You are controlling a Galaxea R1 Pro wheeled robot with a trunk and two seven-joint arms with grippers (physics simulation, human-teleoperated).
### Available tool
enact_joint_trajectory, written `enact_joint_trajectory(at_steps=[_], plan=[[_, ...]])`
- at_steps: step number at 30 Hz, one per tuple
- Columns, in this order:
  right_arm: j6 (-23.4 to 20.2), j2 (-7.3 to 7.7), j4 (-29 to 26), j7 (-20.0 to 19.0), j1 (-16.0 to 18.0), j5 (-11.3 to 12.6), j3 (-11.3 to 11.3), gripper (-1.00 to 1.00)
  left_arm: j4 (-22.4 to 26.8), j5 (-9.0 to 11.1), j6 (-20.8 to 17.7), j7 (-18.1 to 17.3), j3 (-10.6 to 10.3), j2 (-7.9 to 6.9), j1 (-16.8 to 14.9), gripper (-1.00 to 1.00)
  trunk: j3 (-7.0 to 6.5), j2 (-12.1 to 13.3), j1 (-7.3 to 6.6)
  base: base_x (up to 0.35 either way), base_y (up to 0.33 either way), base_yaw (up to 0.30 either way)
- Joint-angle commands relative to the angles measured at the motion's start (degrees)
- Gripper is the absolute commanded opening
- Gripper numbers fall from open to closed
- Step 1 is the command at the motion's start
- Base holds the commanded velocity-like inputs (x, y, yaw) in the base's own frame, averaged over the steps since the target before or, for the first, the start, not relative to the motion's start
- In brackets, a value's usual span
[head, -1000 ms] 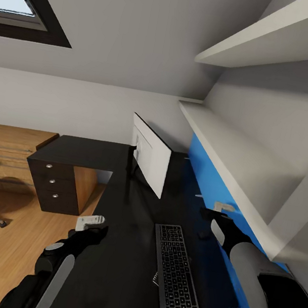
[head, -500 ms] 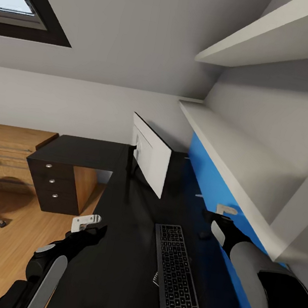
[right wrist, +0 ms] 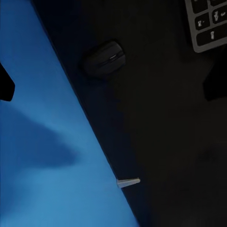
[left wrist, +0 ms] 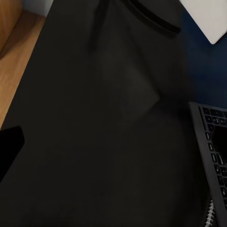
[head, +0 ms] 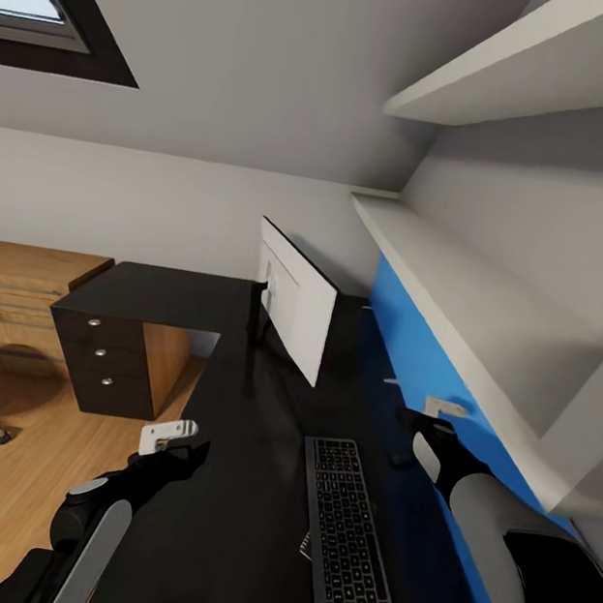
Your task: In the bedroom, organize the workspace by keeping the computer under the desk, ensuring the monitor is on the desk, placing the keyboard on the desk next to the monitor, placing the mouse on the desk next to the keyboard, moving the folder from the swivel chair onto the desk next to the mouse, stacking the notebook on top of the folder with the pen on top of the notebook, and positioning the swivel chair next to the desk.
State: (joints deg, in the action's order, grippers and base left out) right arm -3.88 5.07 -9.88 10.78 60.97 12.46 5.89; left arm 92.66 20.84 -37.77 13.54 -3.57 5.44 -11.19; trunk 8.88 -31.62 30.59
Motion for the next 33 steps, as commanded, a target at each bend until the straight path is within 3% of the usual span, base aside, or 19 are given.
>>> enact_joint_trajectory(at_steps=[1,26,33], plan=[[-0.3,0.03,-0.1,0.3,0.0,0.5,0.5,1.0,0.1,0.6,-0.2,0.5,0.0,0.0,0.0,1.0,0.36,-0.5,0.25,0.0,0.0,0.0],[-0.3,0.19,-0.1,0.2,0.0,0.5,0.4,1.0,0.1,0.6,-0.2,0.5,0.0,0.0,-0.1,1.0,6.99,-10.5,5.74,0.0,0.0,0.0],[-0.3,0.2,-0.1,0.2,0.0,0.5,0.4,1.0,0.1,0.6,-0.2,0.5,0.0,-0.05,0.0,1.0,7.52,-10.5,5.74,0.0,0.0,0.0]])
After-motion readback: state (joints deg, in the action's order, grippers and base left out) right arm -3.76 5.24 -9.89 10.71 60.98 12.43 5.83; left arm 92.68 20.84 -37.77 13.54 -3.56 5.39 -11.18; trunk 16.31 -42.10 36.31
